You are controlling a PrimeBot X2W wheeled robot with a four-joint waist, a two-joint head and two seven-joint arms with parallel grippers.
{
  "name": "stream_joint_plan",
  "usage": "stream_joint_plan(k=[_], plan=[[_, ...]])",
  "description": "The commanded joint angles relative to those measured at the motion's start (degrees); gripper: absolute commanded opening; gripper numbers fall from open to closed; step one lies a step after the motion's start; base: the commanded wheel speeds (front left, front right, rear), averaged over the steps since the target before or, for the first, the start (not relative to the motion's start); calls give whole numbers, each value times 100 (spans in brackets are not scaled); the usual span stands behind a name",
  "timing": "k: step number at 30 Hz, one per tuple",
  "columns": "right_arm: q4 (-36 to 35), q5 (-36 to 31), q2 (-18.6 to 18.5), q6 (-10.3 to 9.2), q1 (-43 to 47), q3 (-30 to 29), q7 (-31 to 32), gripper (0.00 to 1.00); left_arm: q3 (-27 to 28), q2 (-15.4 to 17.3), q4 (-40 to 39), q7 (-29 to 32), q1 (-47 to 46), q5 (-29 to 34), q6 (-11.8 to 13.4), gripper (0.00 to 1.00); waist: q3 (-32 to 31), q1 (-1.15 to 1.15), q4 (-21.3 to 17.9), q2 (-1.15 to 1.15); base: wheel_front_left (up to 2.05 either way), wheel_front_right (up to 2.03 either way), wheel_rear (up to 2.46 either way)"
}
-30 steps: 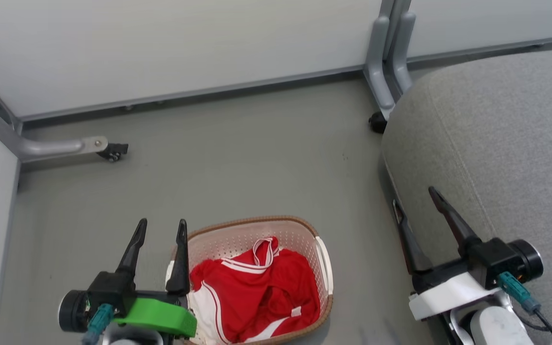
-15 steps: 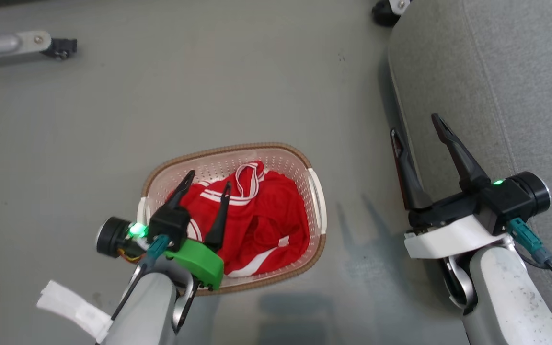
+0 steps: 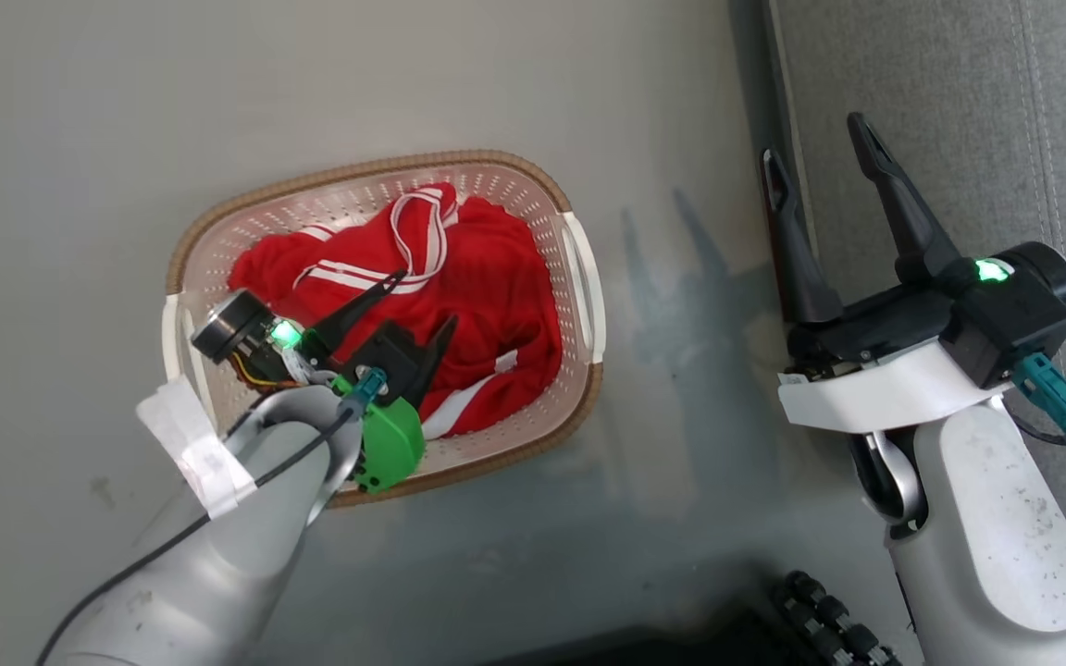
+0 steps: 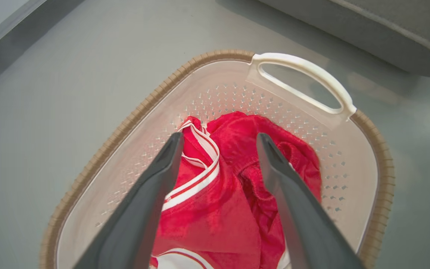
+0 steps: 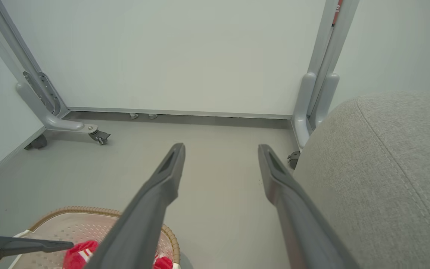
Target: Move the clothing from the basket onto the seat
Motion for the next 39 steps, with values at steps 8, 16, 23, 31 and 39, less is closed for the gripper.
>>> stream_joint_plan(k=[8, 16, 23, 31, 39], plan=[[-53, 426, -8, -2, -282, 236, -30, 100, -564, 318, 971, -1, -957, 282, 5, 100, 922, -1, -779, 0, 0, 0, 0], [-54, 659, -9, -2, -259, 302, -30, 100, -984, 306, 1953, 81, -1551, 325, 7, 100, 1180, -1, -1012, 0, 0, 0, 0], [-103, 793, -9, -2, -344, 391, -29, 100, -1024, 417, 2487, 201, -1886, 281, 24, 100, 1446, -1, -1150, 0, 0, 0, 0], [-126, 876, -9, -2, -410, 357, -29, 100, -1043, 585, 2699, 708, -2005, 133, 16, 100, 1677, -1, -1202, 0, 0, 0, 0], [-136, 1001, -10, -2, -472, 480, -29, 100, -1038, 711, 2740, 1004, -1992, 43, 182, 0, 1811, -1, -1271, 0, 0, 0, 0]])
